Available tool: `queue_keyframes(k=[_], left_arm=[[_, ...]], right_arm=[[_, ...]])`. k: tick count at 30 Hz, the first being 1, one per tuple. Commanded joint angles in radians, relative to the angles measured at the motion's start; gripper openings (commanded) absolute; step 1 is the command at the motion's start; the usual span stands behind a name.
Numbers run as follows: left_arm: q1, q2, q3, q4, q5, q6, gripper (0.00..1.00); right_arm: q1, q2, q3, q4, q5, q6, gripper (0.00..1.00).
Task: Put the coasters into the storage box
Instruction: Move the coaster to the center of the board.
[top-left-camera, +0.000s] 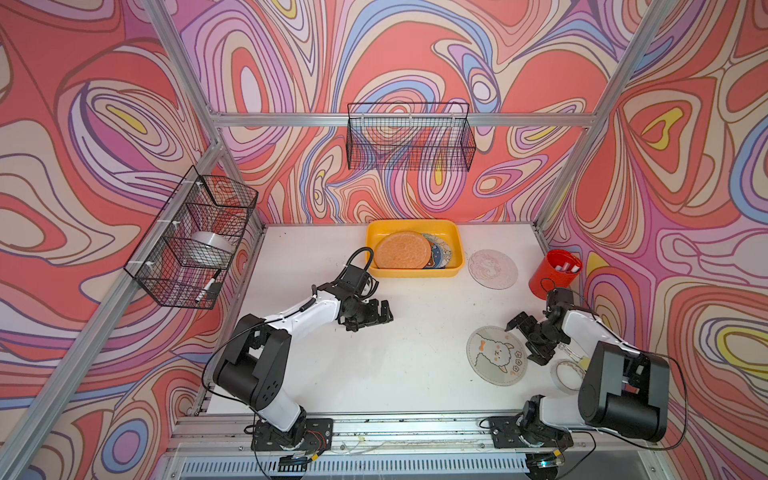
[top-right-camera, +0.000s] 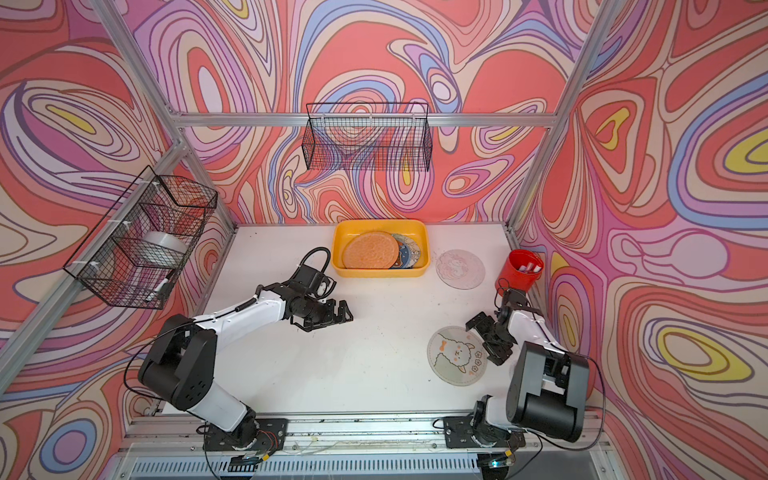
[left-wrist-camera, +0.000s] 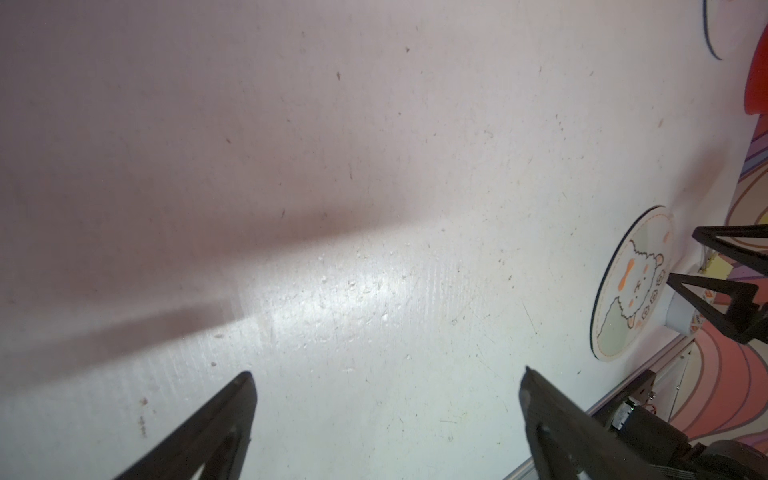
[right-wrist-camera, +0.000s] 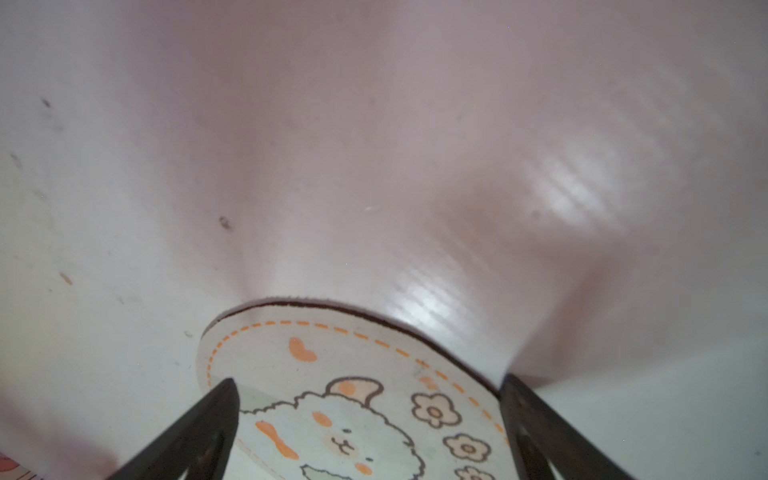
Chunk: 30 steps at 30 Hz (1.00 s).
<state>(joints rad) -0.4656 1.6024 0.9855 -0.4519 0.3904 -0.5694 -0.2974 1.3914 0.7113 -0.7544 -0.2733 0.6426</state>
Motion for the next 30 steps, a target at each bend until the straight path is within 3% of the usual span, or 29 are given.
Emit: queue_keyframes(k=[1, 18, 30], left_arm=[[0.003, -0.038, -0.013, 0.002, -0.002, 0.000, 1.00], [-0.039, -0.075, -0.044, -0.009, -0.036, -0.037, 1.00], [-0.130, -0.109, -0.121, 0.022, -0.092, -0.106, 1.00]], right_arm=[[0.102, 0.006, -0.021, 0.008, -0.086, 0.113, 0.98], [0.659, 0.137, 0.031, 0.290, -0.040, 0.458, 0.98], [0.903, 0.343, 0.188, 0.403, -0.042, 0.469, 0.98]])
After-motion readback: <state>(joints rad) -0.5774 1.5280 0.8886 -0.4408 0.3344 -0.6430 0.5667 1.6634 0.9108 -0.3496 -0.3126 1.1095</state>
